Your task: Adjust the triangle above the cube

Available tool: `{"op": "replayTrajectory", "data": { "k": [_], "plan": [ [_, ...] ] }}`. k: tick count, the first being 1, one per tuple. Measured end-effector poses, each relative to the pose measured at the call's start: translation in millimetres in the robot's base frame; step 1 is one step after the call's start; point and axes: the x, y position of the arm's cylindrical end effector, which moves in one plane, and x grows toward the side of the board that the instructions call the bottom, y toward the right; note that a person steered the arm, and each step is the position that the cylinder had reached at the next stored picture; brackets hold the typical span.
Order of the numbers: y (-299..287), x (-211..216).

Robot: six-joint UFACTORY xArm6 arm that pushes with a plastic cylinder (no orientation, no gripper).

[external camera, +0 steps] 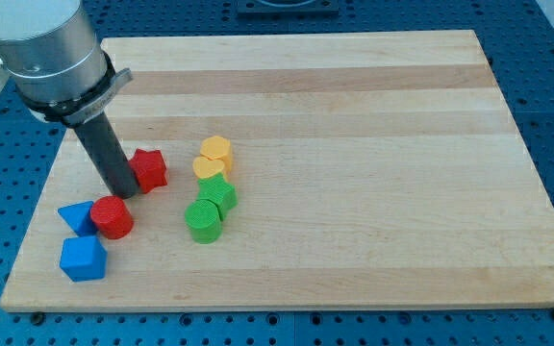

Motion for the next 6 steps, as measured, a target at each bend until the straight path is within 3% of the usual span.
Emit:
{"op": "replayTrajectory", "data": {
  "k": [2, 4, 6],
  "plan": [
    [-59, -1],
    [-73, 51],
    [-88, 47]
  ]
}}
